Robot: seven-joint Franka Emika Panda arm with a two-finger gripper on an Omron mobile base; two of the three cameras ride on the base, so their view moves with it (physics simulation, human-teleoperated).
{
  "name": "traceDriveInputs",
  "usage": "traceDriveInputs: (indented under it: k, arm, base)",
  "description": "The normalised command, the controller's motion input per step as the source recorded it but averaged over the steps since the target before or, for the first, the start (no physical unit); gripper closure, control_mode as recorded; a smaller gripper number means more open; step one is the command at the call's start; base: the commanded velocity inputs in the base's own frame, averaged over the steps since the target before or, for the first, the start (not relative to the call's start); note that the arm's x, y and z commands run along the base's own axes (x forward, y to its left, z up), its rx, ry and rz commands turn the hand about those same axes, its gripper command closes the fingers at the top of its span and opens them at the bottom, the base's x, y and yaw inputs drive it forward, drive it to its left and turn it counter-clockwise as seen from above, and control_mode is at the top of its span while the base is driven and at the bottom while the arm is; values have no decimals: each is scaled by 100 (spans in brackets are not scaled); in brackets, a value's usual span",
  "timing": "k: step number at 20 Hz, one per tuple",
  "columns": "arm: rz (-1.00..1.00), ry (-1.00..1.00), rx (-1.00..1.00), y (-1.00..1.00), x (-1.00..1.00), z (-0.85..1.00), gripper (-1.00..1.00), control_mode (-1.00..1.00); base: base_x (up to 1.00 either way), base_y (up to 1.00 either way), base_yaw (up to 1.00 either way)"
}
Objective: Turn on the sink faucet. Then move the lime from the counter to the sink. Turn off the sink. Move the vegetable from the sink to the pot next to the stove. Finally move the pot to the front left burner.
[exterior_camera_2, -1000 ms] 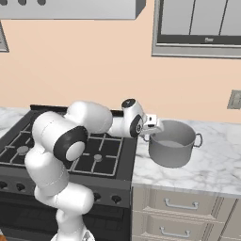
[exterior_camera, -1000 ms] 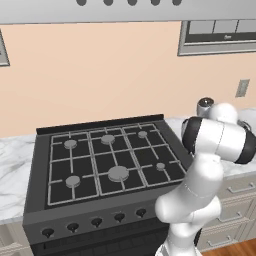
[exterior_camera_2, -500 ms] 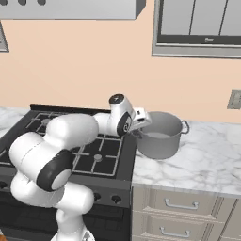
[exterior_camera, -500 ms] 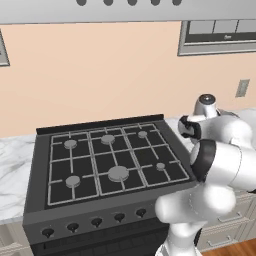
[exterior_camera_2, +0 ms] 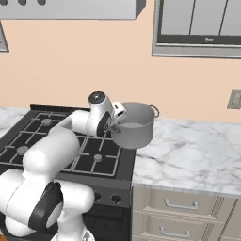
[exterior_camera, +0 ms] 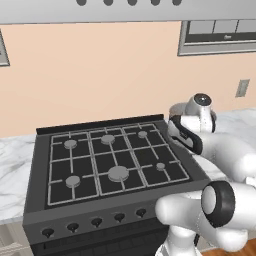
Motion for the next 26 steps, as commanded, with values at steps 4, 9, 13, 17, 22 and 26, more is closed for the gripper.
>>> traceDriveInputs:
  k: [4,9,13,17,22,26]
  arm:
    - [46,2,0,89,-14,21,100,-100]
    - [48,5,0,89,-8,4,100,-100]
    - [46,8,-3,91,-14,9,100,-100]
    - [40,11,-6,92,-18,16,100,-100]
    - [38,6,-3,89,-22,2,100,-100]
    - [35,1,-2,88,-34,0,100,-100]
  base:
    - [0,0,0]
    - [0,0,0]
    - [0,0,0]
    - [0,0,0]
    - [0,0,0]
    - [0,0,0]
